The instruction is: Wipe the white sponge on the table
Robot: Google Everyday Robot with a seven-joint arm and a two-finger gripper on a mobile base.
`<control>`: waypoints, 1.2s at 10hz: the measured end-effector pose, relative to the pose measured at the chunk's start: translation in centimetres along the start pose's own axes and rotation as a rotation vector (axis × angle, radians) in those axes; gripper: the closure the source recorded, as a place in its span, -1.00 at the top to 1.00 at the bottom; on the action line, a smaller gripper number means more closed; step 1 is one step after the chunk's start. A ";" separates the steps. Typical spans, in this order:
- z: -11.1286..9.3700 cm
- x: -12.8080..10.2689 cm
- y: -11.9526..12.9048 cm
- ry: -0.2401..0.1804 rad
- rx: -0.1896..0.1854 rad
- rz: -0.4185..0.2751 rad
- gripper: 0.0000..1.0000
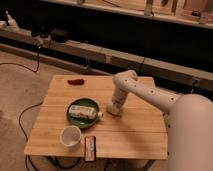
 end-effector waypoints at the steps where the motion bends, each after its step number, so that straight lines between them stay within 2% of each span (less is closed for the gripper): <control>1: 0.1 -0.2 -1.3 -0.005 0.006 -0.014 -1.00; 4: 0.8 -1.8 -5.7 -0.006 0.050 -0.023 -1.00; 7: 1.3 -5.5 -7.8 0.018 0.083 0.052 -1.00; 9: 1.2 -8.6 -8.4 0.030 0.084 0.110 -1.00; 12: 0.4 -13.6 -7.8 0.040 0.058 0.214 -1.00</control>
